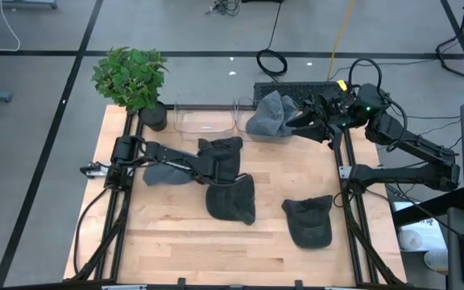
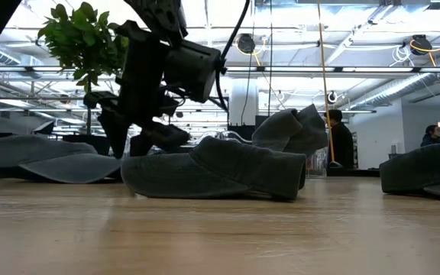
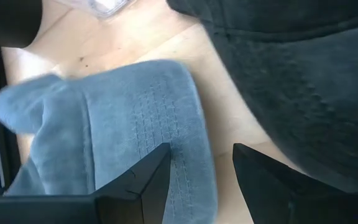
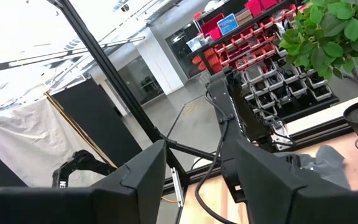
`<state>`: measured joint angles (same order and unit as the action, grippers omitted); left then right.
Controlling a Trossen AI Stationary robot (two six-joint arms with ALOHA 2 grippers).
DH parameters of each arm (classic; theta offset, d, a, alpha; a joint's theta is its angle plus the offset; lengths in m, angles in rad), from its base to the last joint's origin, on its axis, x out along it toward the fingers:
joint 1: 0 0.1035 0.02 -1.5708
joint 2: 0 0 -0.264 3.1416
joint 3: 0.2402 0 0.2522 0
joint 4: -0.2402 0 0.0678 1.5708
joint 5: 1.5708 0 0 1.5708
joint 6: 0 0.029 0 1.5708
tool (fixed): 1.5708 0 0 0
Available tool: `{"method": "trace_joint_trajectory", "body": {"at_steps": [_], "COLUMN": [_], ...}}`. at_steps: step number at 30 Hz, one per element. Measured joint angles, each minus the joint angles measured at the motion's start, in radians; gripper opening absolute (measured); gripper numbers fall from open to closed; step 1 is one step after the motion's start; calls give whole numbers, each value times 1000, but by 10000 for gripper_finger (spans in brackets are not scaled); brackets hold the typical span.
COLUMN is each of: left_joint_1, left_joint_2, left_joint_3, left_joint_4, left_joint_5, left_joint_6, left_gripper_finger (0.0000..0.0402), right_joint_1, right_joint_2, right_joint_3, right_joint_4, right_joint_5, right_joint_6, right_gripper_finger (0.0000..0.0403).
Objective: Pick & Place hat
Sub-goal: Put the blue cap into the right transparent bin
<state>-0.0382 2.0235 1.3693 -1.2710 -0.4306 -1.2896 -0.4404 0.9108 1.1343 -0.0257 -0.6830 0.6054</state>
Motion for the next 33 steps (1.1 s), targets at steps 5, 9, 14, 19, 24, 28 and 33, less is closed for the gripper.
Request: {"method": "trace_joint_trajectory", "body": {"at_steps": [5, 9, 14, 19, 24, 28, 33], "left_joint_1": [4, -5, -37, -56, -56, -56, -43], "left_joint_2": [0, 0, 0, 0, -2, -9, -15], "left_joint_3": [-5, -5, 10, 16, 16, 16, 16], "left_joint_4": [-1, 1, 33, 70, 67, 66, 129], "left_joint_5": [-5, -4, -1, 5, 6, 24, 152], "left_joint_6": [-4, -14, -17, -30, -36, -36, -21], "left_gripper_finger": [175, 101, 12, 5, 4, 3, 27], "right_joint_1": [0, 0, 0, 0, 0, 0, 0], "right_joint_2": [0, 0, 0, 0, 0, 0, 0], "right_joint_3": [0, 0, 0, 0, 1, 1, 1], "right_joint_4": [0, 1, 11, 37, 68, 68, 68], "right_joint_5": [0, 0, 0, 1, 1, 0, 0], "right_joint_6": [-18, -35, -50, -51, -36, -16, -38], "right_gripper_finger": [183, 183, 183, 183, 183, 183, 183]}}
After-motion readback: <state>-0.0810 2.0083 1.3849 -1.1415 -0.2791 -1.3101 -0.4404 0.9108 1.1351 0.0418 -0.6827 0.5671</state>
